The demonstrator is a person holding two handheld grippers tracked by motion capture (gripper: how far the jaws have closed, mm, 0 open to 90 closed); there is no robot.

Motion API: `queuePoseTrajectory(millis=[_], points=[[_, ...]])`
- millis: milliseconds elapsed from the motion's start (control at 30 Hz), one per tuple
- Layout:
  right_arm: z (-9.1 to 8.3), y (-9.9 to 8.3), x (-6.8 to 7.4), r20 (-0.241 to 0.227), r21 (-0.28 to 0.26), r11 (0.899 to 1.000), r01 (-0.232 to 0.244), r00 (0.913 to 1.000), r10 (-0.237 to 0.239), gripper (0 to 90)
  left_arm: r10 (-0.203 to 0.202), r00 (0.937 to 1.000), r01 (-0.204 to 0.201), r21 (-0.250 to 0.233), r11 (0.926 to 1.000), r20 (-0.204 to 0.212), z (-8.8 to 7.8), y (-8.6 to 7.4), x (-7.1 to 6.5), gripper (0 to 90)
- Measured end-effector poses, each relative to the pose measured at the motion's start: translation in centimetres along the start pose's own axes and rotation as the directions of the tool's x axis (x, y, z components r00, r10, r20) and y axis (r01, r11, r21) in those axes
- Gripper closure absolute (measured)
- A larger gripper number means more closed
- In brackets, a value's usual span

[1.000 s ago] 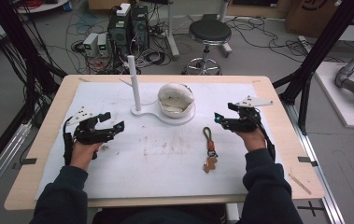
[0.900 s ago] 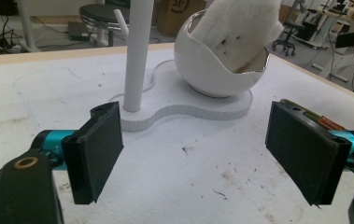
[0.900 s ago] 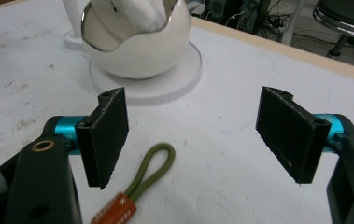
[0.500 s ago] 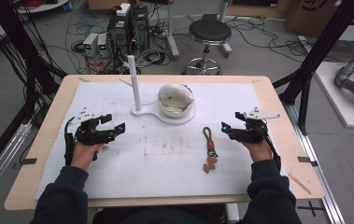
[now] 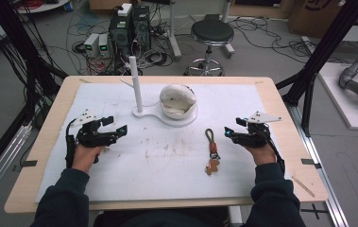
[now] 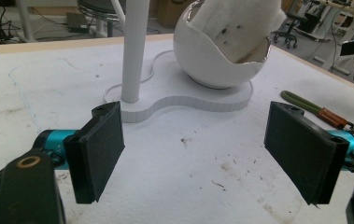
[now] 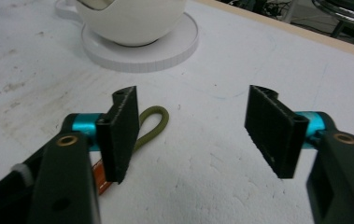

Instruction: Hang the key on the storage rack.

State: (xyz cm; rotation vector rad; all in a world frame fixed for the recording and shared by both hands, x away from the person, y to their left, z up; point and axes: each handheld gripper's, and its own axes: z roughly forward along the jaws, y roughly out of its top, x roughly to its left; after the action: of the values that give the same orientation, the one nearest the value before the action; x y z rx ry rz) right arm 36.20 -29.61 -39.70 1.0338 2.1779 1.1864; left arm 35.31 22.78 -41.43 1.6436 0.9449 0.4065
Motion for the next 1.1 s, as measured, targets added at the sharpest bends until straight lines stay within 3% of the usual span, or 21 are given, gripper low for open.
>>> queuePoseTrajectory(millis=[100,167,233,500,700,733,867,1100], points=[[0.0,-0.2,0.0,-0.039,0.021,1.000,-0.004,0.9992,0.005,59.5,0.006,1.0000,-0.006,0.001,1.0000,0.000,-0.1,0.0,-0.3,20.0],[0.0,-0.3,0.1,-0.064,0.042,0.999,0.020,0.9978,-0.018,69.7,0.007,1.0000,-0.007,0.003,1.0000,0.000,0.0,-0.1,-0.4,20.1],[0.2,-0.4,0.2,-0.090,0.071,0.997,0.034,0.9956,-0.027,73.5,0.010,0.9999,-0.010,0.009,0.9999,0.001,0.2,-0.2,-0.4,20.2],[1.8,-1.1,0.6,-0.175,0.160,0.987,0.010,0.9844,0.018,57.8,0.002,1.0000,-0.003,0.017,0.9998,0.006,0.4,-0.3,-0.3,20.3],[4.2,-1.9,2.0,-0.208,0.259,0.966,-0.013,0.9756,0.069,54.6,0.010,0.9999,-0.010,0.027,0.9996,0.007,0.4,-0.3,-0.4,20.5],[4.3,-2.0,2.0,-0.219,0.251,0.968,-0.025,0.9722,0.082,54.7,0.008,1.0000,-0.008,0.027,0.9996,0.006,0.5,-0.3,-0.4,20.5],[4.3,-2.0,2.1,-0.212,0.261,0.964,-0.042,0.9723,0.099,55.3,0.007,1.0000,-0.007,0.031,0.9995,0.006,0.5,-0.3,-0.3,20.5],[4.6,-2.2,2.0,-0.247,0.259,0.961,-0.097,0.9551,0.163,52.5,0.004,1.0000,-0.004,0.035,0.9994,0.005,0.5,-0.4,-0.3,20.6]])
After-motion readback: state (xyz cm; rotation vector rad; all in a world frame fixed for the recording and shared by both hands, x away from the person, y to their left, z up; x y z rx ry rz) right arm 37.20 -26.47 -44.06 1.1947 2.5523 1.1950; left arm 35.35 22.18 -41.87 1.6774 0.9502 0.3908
